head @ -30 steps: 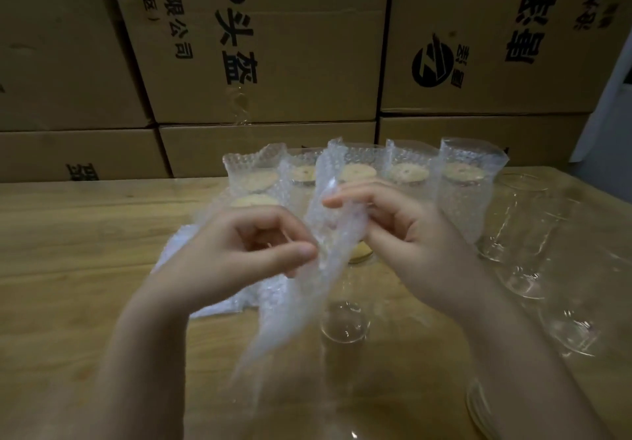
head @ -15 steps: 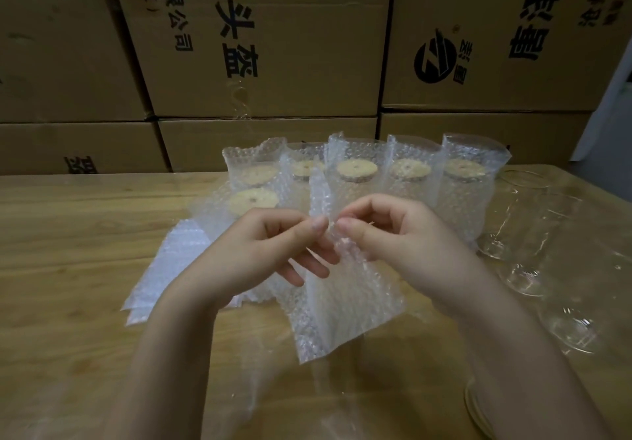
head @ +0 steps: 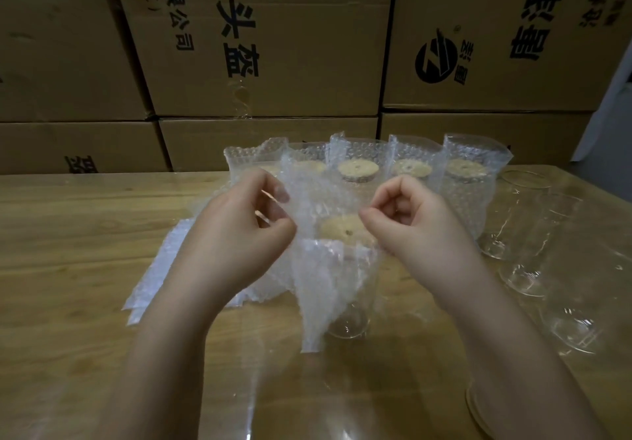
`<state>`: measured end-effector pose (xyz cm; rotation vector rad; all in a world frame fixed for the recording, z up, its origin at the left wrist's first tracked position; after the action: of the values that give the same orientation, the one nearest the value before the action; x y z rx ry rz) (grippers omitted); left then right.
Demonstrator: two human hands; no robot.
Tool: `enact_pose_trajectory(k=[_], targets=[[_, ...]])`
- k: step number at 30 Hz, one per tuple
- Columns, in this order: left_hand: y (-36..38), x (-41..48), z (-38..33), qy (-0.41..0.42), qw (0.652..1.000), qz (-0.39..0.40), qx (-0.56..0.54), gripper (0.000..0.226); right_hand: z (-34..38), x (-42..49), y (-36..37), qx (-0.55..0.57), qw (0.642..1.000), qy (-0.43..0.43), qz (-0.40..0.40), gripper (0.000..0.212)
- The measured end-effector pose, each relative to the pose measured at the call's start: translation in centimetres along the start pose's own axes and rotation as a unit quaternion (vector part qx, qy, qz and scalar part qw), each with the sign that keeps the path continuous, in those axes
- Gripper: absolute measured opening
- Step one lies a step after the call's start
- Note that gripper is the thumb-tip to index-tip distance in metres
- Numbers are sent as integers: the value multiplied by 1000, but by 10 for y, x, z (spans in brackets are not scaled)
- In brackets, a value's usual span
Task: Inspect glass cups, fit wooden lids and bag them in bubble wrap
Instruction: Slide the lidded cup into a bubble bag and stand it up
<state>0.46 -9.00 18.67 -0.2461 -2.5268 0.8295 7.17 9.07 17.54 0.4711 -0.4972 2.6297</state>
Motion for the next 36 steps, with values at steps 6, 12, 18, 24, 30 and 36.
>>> enact_pose_trajectory(k=[6,12,18,24,30,36], targets=[[-24,-14,-23,11,968,-181,175,26,37,-14,7,17,995,-99,8,17],[-9,-18,-34,20,999,-35,-15,52,84,-40,2,-93,947,-291,-105,18],[-10,-29,-54,85,996,-6,16,25,98,-57,-1,-154,890,-400,-157,20],[-33,-25,-40,56,984,-130,104,19,85,-42,-17,-228,896,-320,-208,41],[-27,-24,-42,50,988,-145,-12,25,77,-37,-8,-214,922,-273,-171,45],[7,-17,-31,12,999,4,39,49,71,-34,2,-146,949,-249,-126,43]])
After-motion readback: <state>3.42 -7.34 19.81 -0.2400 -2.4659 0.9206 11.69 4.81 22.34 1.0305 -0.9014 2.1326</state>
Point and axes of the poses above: each hand's wrist, its own x-axis towards the middle knuckle, its own y-axis out of the palm, z = x × y, the point moved 10 cm from there along x, towards the middle knuckle, and after that the axes turned 1 degree about x, right-handed, at the moved point
